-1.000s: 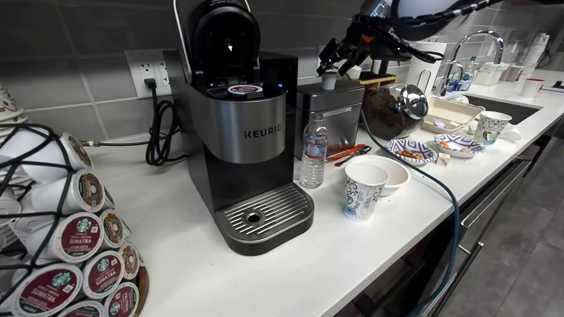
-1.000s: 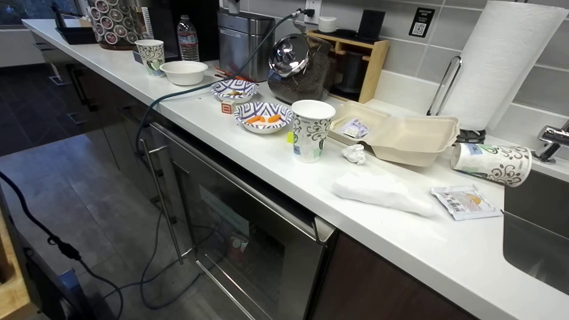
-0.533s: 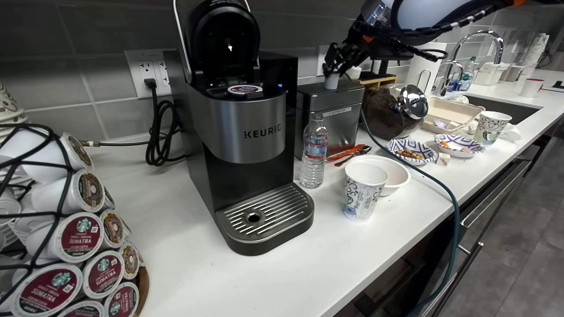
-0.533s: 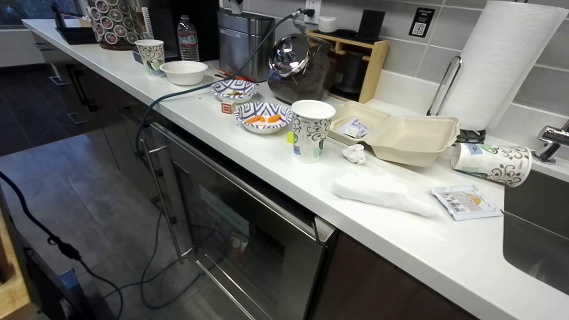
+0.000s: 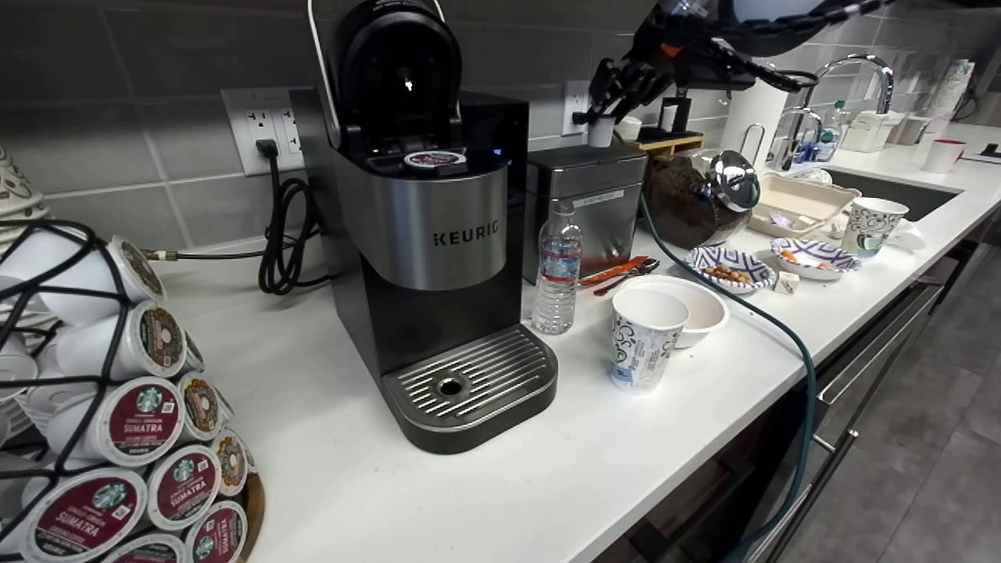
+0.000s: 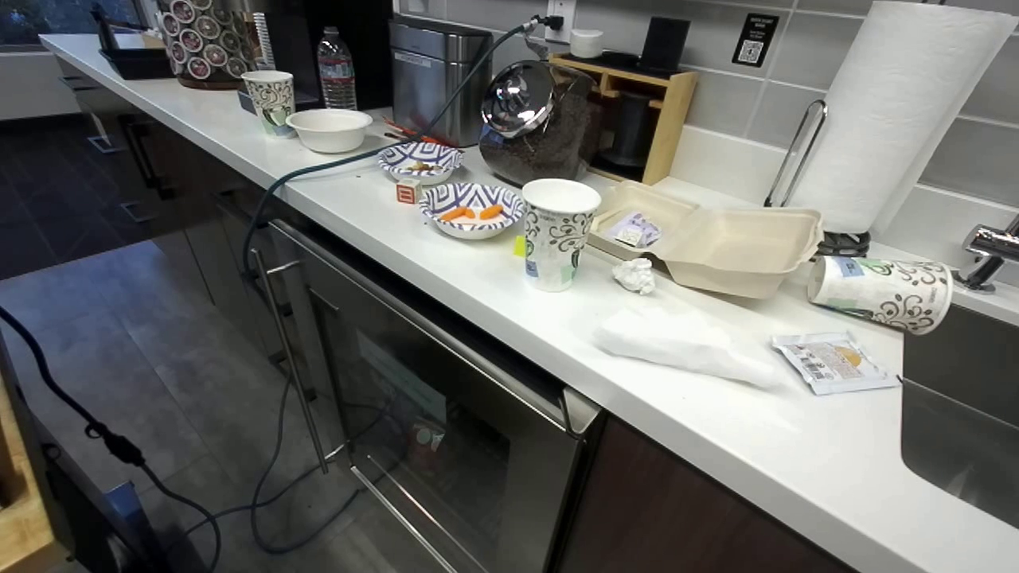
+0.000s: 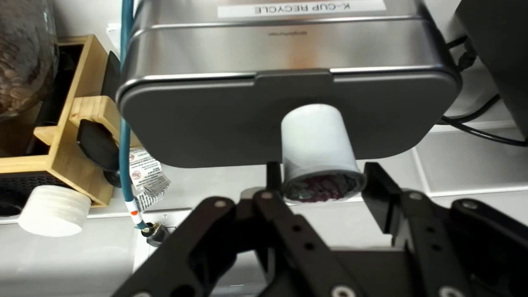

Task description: Move the small white container on the recycling bin to the bottom edge of the counter

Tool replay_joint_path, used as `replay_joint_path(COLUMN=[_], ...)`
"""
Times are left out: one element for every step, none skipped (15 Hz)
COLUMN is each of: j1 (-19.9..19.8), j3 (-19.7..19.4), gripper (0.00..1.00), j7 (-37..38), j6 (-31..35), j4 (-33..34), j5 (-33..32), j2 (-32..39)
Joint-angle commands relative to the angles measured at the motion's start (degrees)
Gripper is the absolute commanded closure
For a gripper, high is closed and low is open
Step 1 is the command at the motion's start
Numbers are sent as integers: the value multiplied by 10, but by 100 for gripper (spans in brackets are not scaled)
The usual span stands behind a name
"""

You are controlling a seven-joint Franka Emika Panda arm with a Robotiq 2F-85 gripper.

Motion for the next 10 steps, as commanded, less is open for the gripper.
replay_joint_path(j1=[-35, -41, -48, -53, -59, -62, -66, -73, -84, -97], j3=[35, 34, 35, 32, 29, 17, 6, -6, -12, -21], gripper=[73, 73, 73, 73, 73, 73, 73, 73, 73, 73], j7=[-29, -30, -31, -26, -18, 11, 47, 90, 123, 164], j6=[-33, -36, -38, -41, -39, -28, -14, 2, 22, 45], j4=[-137, -165, -195, -225, -257, -289, -322, -354, -386, -419], j5=[47, 53, 61, 63, 65, 43, 11, -26, -50, -90], j2=[-112, -132, -150, -171, -191, -206, -220, -232, -244, -255])
